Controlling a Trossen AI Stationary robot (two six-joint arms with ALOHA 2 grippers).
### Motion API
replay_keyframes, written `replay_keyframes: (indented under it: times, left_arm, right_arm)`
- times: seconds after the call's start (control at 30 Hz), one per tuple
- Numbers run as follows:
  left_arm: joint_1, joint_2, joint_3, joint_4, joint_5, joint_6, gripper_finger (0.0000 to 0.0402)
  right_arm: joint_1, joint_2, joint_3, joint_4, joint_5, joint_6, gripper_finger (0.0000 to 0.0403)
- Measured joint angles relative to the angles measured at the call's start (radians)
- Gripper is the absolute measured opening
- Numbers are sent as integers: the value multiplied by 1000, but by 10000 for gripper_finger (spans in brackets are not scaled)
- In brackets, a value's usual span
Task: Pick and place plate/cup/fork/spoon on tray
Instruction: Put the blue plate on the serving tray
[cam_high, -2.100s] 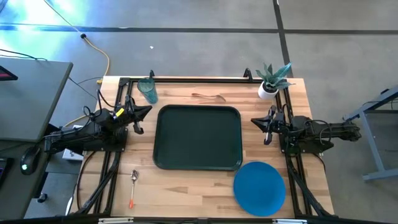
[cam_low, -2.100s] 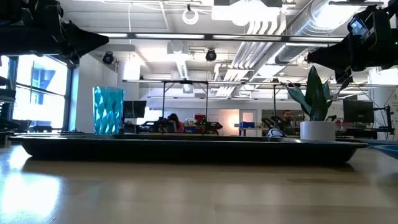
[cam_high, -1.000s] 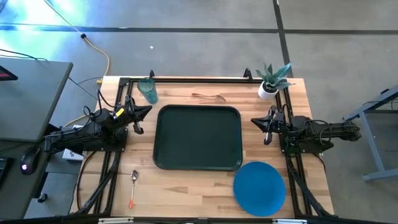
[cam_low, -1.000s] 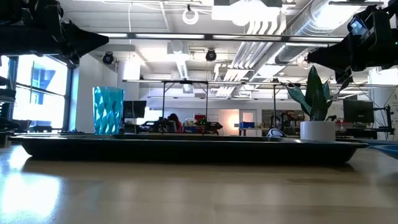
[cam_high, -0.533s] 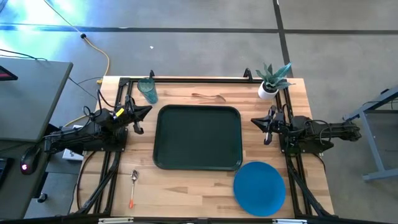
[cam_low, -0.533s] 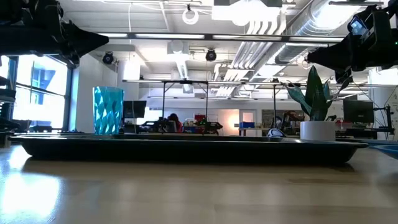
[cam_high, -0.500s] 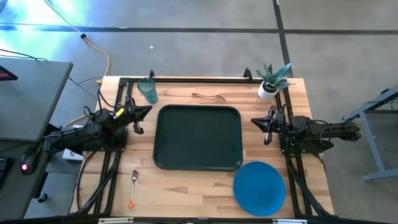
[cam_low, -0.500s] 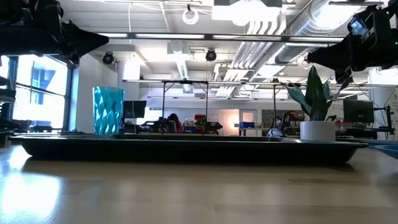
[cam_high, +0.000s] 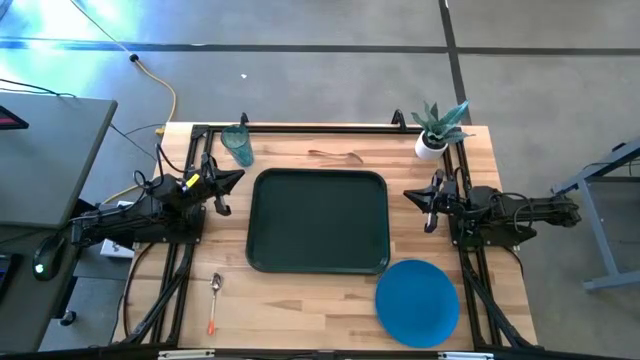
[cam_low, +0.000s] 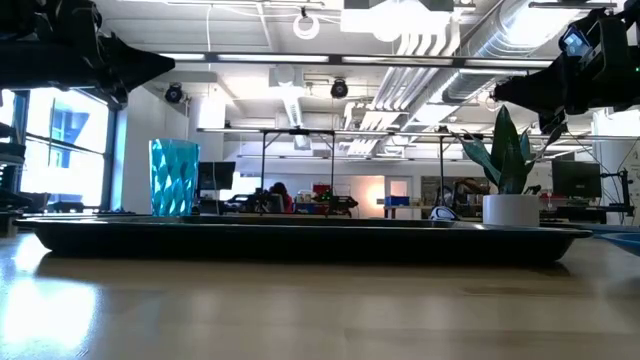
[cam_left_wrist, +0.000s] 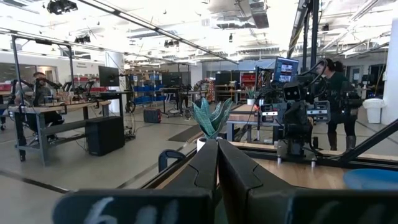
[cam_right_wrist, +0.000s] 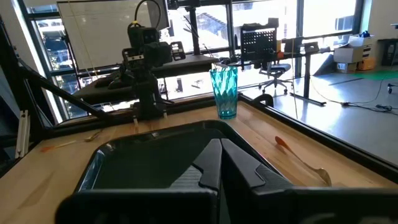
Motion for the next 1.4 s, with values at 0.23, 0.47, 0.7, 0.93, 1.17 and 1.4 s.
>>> replay_keyframes:
  times: [0.23, 0.47, 0.7, 0.93, 1.17, 1.4]
  left_arm:
    - [0, 0, 0, 1, -2, 0, 5]
    - [-1, 0, 0, -30, 95, -71, 5]
    - [-1, 40, 0, -45, 124, -105, 5]
    - [-2, 173, 0, 23, 129, -126, 5]
    - [-2, 344, 0, 106, 65, -125, 5]
    - [-14, 491, 0, 255, 60, -215, 29]
  right_arm:
    - [-2, 0, -1, 56, 121, -88, 0]
    - [-2, 0, -2, 79, 171, -44, 0]
    - [-2, 1, -10, 49, 182, 101, 0]
    - [-2, 1, -10, 70, 267, 53, 0]
    - [-2, 5, -10, 71, 265, 83, 18]
    - [-2, 62, -10, 71, 273, 81, 80]
